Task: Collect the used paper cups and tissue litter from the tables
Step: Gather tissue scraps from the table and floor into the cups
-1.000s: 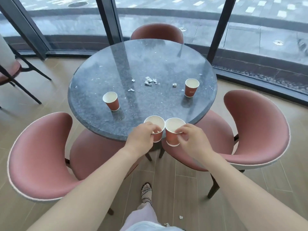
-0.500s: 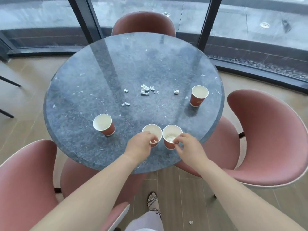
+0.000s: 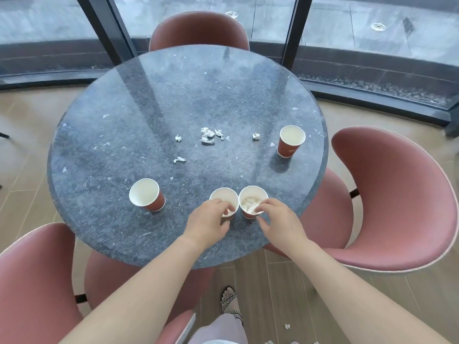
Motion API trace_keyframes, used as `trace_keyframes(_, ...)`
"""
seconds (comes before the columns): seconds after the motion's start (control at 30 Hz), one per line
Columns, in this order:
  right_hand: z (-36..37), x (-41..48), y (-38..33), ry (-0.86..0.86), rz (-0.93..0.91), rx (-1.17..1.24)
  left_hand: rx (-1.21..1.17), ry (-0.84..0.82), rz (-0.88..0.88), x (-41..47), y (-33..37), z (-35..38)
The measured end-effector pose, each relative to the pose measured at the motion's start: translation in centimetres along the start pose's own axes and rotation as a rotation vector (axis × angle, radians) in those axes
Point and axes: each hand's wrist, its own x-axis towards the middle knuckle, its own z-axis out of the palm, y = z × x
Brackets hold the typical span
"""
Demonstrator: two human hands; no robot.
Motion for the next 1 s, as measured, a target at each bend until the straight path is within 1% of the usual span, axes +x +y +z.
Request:
trace_keyframes(0.17,-1.0,-1.6,0.1,0.049,-0.046,-0.002,-0.073,0.144,-0.047,-1.5,1.3,-0.8)
trace_keyframes(0.3,-2.3,-3.5,0.4,0.097,-0.1,0.041,-0.084,0.178,-0.034,-3.4,3.8,-1.3)
trace_keyframes(0.43,-4.6,-7.2,1.3,0.159,-0.176,0.075,-0.13,0.182,0.048,-6.3,7.6,-1.4)
trace_keyframes(0.6,-8.3,-13.8,4.6,0.249,-0.231,0.079,-0.147,0.284,0.153,-10.9,13.3,-0.4)
trace_keyframes(0.83,-11.2,-22.0,9.5,0.246,-0.242,0.141,-0.119,0.26,0.229,-16.7,21.2,5.3)
trace_keyframes(1.0,-11.6,-27.2,12.7,0.282,-0.181,0.147,-0.072,0.216,0.285,-19.4,25.0,8.4)
